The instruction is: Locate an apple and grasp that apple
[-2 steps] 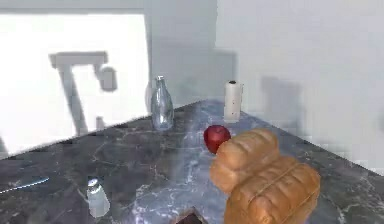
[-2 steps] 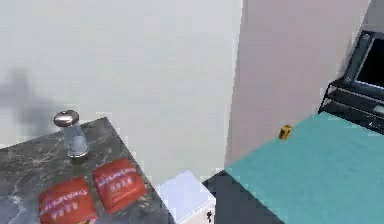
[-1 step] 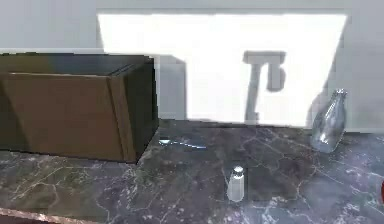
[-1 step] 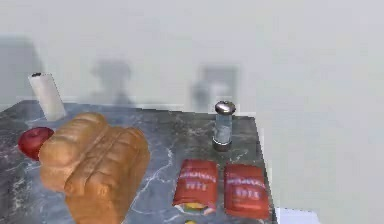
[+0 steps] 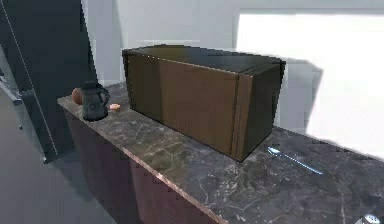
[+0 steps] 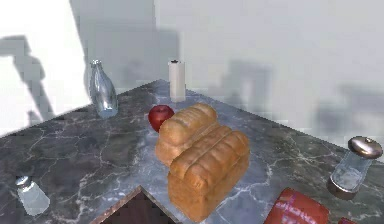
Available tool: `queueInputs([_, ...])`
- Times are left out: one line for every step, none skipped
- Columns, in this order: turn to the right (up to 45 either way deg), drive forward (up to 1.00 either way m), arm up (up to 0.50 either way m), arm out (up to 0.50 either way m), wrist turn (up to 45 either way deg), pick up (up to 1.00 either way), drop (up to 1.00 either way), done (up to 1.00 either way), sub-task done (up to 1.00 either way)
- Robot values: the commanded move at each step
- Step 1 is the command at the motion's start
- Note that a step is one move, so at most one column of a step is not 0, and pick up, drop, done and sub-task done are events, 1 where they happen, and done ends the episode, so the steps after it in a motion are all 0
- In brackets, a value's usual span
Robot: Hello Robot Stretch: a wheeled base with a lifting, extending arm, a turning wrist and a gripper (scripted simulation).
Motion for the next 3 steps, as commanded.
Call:
queueInputs([0.0,0.0,0.5,0.0,0.0,0.0,0.0,0.0,0.0])
queueInputs([0.0,0.0,0.38,0.0,0.0,0.0,0.0,0.0,0.0])
queueInputs([0.0,0.0,0.0,0.36,0.0,0.0,0.0,0.0,0.0])
